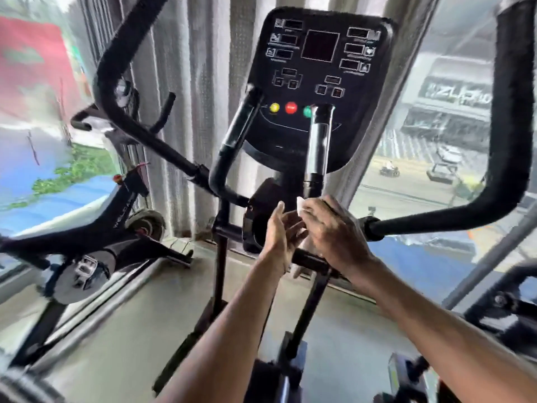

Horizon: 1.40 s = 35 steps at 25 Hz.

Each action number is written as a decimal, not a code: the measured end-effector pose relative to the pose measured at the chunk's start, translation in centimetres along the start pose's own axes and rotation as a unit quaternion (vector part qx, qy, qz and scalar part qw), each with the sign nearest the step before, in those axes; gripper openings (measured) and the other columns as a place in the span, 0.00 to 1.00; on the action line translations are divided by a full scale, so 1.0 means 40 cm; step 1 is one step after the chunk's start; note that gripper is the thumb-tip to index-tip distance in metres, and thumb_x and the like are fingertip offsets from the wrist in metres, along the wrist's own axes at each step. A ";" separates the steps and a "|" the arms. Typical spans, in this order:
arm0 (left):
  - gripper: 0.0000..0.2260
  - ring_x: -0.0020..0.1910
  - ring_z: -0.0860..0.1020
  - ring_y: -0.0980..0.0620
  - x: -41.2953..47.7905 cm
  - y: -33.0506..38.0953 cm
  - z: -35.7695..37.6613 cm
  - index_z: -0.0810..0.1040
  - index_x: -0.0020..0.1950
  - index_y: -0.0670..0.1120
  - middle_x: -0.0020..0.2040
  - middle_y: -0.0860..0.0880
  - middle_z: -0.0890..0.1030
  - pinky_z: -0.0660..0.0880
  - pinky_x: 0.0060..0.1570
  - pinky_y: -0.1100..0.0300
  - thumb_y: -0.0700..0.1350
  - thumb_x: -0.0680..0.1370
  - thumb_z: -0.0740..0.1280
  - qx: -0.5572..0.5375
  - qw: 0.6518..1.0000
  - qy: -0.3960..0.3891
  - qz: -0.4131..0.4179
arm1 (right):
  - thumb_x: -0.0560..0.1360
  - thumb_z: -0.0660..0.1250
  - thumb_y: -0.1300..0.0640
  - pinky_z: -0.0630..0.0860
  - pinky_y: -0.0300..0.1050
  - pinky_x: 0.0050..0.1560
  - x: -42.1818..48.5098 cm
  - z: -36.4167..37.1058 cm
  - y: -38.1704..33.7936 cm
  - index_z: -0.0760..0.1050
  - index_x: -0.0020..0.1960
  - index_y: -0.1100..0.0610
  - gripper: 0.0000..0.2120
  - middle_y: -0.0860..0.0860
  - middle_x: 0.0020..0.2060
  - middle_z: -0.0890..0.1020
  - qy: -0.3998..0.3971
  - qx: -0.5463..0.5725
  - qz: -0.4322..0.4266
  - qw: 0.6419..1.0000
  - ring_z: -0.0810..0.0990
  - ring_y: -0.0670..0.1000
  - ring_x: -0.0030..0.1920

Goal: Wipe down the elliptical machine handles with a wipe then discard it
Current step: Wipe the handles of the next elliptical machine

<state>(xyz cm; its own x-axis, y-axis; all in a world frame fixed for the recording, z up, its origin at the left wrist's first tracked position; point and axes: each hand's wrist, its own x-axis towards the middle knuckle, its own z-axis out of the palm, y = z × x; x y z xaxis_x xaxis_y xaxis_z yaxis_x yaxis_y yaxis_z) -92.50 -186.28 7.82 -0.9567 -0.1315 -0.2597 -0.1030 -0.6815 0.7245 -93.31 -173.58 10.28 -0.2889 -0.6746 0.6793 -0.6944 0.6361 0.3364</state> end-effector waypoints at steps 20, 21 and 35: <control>0.29 0.55 0.84 0.46 -0.006 0.026 -0.037 0.82 0.62 0.39 0.55 0.42 0.86 0.76 0.66 0.50 0.61 0.85 0.53 0.037 0.999 -0.031 0.004 | 0.81 0.68 0.61 0.74 0.38 0.53 0.047 -0.020 0.007 0.83 0.56 0.60 0.07 0.53 0.53 0.82 0.108 0.004 0.074 0.991 0.78 0.53 0.50; 0.29 0.53 0.84 0.47 -0.011 0.035 -0.036 0.81 0.63 0.39 0.54 0.43 0.86 0.77 0.63 0.51 0.60 0.85 0.53 0.044 0.998 -0.034 0.011 | 0.81 0.68 0.61 0.74 0.37 0.54 0.032 -0.014 -0.002 0.83 0.56 0.60 0.07 0.53 0.53 0.82 0.126 0.030 0.101 0.986 0.79 0.52 0.51; 0.15 0.52 0.85 0.43 -0.033 0.061 0.042 0.84 0.49 0.44 0.48 0.41 0.86 0.78 0.62 0.40 0.55 0.79 0.65 0.280 0.936 -0.012 0.212 | 0.78 0.70 0.61 0.78 0.39 0.57 -0.077 0.142 0.019 0.85 0.54 0.54 0.08 0.44 0.50 0.86 0.140 0.389 0.451 0.791 0.83 0.41 0.52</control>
<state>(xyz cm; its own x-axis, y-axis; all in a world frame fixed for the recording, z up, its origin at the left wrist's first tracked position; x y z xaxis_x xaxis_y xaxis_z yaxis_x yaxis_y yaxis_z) -91.94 -186.59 11.01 -0.9487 -0.2850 0.1371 0.1679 -0.0867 0.9820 -96.72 -173.14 4.74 -0.8162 0.1000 0.5690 -0.5163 0.3155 -0.7962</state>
